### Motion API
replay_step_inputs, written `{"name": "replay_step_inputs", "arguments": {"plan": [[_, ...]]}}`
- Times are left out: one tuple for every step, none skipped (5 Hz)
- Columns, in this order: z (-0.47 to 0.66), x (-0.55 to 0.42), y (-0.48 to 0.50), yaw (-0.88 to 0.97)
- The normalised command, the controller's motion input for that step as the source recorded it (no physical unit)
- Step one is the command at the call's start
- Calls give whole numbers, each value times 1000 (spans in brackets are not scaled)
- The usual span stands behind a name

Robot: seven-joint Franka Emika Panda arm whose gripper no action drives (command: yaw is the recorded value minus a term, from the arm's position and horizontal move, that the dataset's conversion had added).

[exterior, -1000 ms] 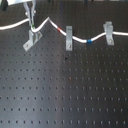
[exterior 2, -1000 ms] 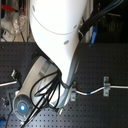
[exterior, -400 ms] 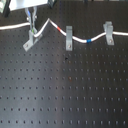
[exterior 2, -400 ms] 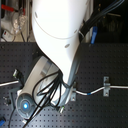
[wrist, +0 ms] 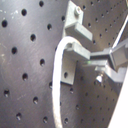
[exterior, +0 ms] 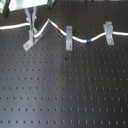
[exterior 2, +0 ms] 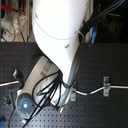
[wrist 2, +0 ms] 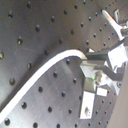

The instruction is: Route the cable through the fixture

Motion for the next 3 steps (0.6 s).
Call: {"name": "replay_step_inputs", "arguments": {"plan": [[38, 60, 368, 69], [138, 151, 210, 74], [44, -17, 76, 114]]}}
